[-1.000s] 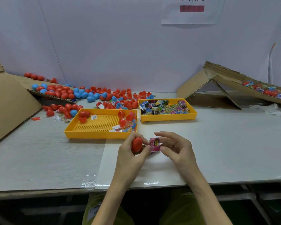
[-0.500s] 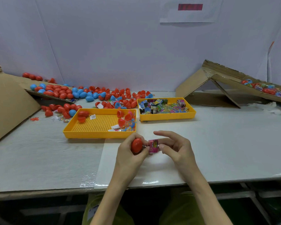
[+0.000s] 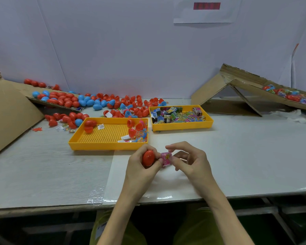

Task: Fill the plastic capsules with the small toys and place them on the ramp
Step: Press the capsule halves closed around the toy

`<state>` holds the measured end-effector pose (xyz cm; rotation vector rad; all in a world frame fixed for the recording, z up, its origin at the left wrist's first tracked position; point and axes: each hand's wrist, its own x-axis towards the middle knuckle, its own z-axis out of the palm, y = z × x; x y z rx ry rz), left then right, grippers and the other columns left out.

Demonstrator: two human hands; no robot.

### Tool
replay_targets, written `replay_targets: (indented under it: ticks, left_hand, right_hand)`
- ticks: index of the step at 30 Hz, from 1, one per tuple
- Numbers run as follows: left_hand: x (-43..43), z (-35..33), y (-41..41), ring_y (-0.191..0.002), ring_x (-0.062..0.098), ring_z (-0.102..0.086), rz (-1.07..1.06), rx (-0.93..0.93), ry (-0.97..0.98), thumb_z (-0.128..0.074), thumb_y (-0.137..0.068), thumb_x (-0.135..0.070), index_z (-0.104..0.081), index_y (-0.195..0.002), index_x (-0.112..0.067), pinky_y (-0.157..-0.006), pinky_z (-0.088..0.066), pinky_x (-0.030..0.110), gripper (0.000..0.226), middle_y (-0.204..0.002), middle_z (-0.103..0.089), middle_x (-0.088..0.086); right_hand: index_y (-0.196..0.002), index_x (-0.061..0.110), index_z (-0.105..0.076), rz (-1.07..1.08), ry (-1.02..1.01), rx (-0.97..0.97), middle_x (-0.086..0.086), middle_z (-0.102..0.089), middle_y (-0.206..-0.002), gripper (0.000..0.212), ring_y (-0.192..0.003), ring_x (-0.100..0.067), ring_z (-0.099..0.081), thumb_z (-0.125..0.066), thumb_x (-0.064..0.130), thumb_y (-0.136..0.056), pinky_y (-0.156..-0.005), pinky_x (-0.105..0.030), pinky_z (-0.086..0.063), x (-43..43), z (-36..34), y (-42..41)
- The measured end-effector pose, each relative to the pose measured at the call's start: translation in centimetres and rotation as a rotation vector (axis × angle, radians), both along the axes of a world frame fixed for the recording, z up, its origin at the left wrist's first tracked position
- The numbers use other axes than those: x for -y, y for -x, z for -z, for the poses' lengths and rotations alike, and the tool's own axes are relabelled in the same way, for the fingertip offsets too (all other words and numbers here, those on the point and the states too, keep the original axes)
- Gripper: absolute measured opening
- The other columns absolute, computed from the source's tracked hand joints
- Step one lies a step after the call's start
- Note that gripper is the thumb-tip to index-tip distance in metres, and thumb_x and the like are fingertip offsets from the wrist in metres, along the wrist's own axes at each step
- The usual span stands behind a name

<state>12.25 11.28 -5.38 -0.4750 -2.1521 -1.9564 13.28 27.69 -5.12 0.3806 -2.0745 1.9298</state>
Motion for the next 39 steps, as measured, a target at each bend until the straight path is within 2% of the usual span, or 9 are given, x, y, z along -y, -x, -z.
replay_targets:
  ticks: [6, 11, 13, 16, 22, 26, 29, 34, 39]
  left_hand:
    - [0.14, -0.20, -0.07, -0.072, 0.010, -0.065, 0.025, 0.047, -0.094, -0.070, -0.086, 0.006, -0.062, -0.072, -0.025, -0.063, -0.052, 0.017, 0.035, -0.078, -0.065, 0.001]
    - [0.14, -0.30, -0.16, -0.068, 0.016, -0.065, 0.047, 0.059, -0.109, -0.071, -0.079, -0.003, -0.061, -0.071, -0.025, -0.061, -0.052, 0.019, 0.026, -0.074, -0.063, 0.000]
    - [0.16, -0.29, -0.12, -0.064, 0.017, -0.064, 0.048, 0.067, -0.102, -0.068, -0.074, -0.008, -0.060, -0.070, -0.025, -0.060, -0.051, 0.019, 0.019, -0.073, -0.061, 0.001]
    - [0.25, -0.19, -0.02, -0.060, 0.015, -0.064, 0.063, 0.060, -0.068, -0.070, -0.079, 0.000, -0.061, -0.073, -0.020, -0.058, -0.051, 0.019, 0.023, -0.072, -0.060, 0.001]
    - [0.24, -0.24, -0.05, -0.070, 0.017, -0.067, 0.039, 0.049, -0.124, -0.070, -0.087, 0.002, -0.059, -0.072, -0.027, -0.065, -0.055, 0.023, 0.034, -0.080, -0.067, 0.001]
    - [0.19, -0.41, -0.28, -0.071, 0.016, -0.066, 0.076, 0.035, -0.139, -0.073, -0.082, -0.019, -0.060, -0.076, -0.025, -0.067, -0.055, 0.023, 0.015, -0.082, -0.068, 0.001]
    - [0.05, -0.29, -0.30, -0.076, 0.011, -0.068, 0.138, 0.009, -0.081, -0.077, -0.083, -0.008, -0.059, -0.082, -0.014, -0.068, -0.054, 0.020, 0.019, -0.082, -0.069, -0.004]
    - [0.12, -0.16, -0.18, -0.072, 0.006, -0.062, 0.132, -0.016, -0.035, -0.076, -0.081, -0.003, -0.058, -0.081, -0.010, -0.066, -0.050, 0.017, 0.019, -0.076, -0.065, -0.009]
    - [0.33, -0.35, -0.23, -0.065, 0.019, -0.066, 0.149, 0.038, -0.102, -0.070, -0.089, -0.001, -0.060, -0.078, -0.024, -0.064, -0.053, 0.024, 0.027, -0.080, -0.067, -0.001]
  right_hand:
    - [-0.098, 0.022, -0.077, -0.020, 0.057, 0.016, -0.002, -0.072, -0.097, 0.039, -0.066, -0.018, -0.063, -0.053, 0.001, -0.076, -0.062, -0.024, -0.048, -0.28, 0.08, 0.09]
    - [-0.104, 0.022, -0.076, -0.100, -0.028, 0.009, 0.001, -0.072, -0.098, 0.024, -0.069, -0.013, -0.061, -0.065, 0.012, -0.084, -0.066, -0.016, -0.046, -0.28, 0.09, -0.14]
    - [-0.100, 0.021, -0.077, -0.110, -0.041, 0.018, 0.001, -0.072, -0.090, 0.019, -0.069, -0.012, -0.061, -0.066, 0.016, -0.086, -0.066, -0.015, -0.046, -0.25, 0.04, -0.12]
    - [-0.090, 0.019, -0.078, -0.079, -0.048, 0.029, -0.003, -0.072, -0.081, 0.013, -0.069, -0.013, -0.061, -0.067, 0.024, -0.085, -0.064, -0.020, -0.047, -0.11, 0.04, 0.01]
    - [-0.078, 0.014, -0.075, -0.005, 0.095, 0.011, -0.004, -0.070, -0.068, 0.009, -0.061, -0.014, -0.064, -0.067, 0.012, -0.082, -0.063, -0.019, -0.050, -0.03, 0.07, 0.20]
    - [-0.080, 0.007, -0.073, 0.046, 0.071, 0.017, 0.001, -0.069, -0.065, 0.013, -0.061, -0.007, -0.063, -0.069, -0.004, -0.087, -0.062, -0.015, -0.048, -0.12, 0.31, 0.39]
    - [-0.079, 0.006, -0.072, 0.053, 0.082, 0.022, -0.001, -0.070, -0.063, 0.014, -0.060, -0.008, -0.065, -0.071, -0.006, -0.084, -0.061, -0.015, -0.049, -0.12, 0.27, 0.30]
    - [-0.079, 0.001, -0.072, 0.055, 0.039, 0.046, -0.009, -0.072, -0.068, 0.009, -0.064, -0.014, -0.068, -0.073, -0.009, -0.080, -0.063, -0.020, -0.051, 0.01, 0.41, 0.47]
    - [-0.092, 0.020, -0.074, 0.029, 0.014, 0.033, 0.000, -0.076, -0.090, 0.024, -0.069, -0.016, -0.067, -0.067, 0.003, -0.078, -0.069, -0.020, -0.052, -0.02, 0.18, 0.14]
